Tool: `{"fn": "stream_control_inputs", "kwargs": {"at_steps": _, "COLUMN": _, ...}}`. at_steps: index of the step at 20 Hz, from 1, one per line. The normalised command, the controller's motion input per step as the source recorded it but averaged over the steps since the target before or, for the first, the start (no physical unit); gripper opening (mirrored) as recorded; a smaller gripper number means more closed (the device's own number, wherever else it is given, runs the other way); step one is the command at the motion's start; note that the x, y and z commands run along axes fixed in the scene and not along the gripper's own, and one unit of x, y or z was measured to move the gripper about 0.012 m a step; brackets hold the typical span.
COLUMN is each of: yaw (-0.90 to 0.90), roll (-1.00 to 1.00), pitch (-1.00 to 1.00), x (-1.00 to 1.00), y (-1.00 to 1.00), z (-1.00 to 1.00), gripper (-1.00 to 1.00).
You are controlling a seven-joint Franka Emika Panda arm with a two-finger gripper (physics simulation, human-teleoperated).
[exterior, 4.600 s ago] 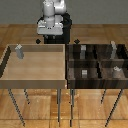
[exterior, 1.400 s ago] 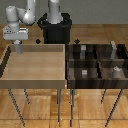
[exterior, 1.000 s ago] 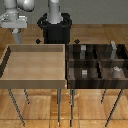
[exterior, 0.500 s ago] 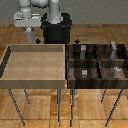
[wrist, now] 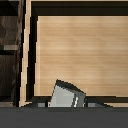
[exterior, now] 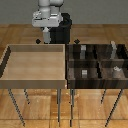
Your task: Place the milk carton into the appropriate compartment.
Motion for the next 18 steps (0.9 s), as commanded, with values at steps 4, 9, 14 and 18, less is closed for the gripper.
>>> {"fn": "stream_control_inputs", "kwargs": {"at_steps": 4, "yaw": 0.0, "roll": 0.0, "pitch": 0.0, "x": 0.0, "y": 1.0, "z": 0.0, "gripper": -1.0}}
{"fn": "stream_control_inputs", "kwargs": {"at_steps": 9, "yaw": 0.0, "roll": 0.0, "pitch": 0.0, "x": 0.0, "y": 1.0, "z": 0.0, "gripper": -1.0}}
{"fn": "stream_control_inputs", "kwargs": {"at_steps": 14, "yaw": 0.0, "roll": 0.0, "pitch": 0.0, "x": 0.0, "y": 1.0, "z": 0.0, "gripper": -1.0}}
{"fn": "stream_control_inputs", "kwargs": {"at_steps": 18, "yaw": 0.0, "roll": 0.0, "pitch": 0.0, "x": 0.0, "y": 1.0, "z": 0.0, "gripper": -1.0}}
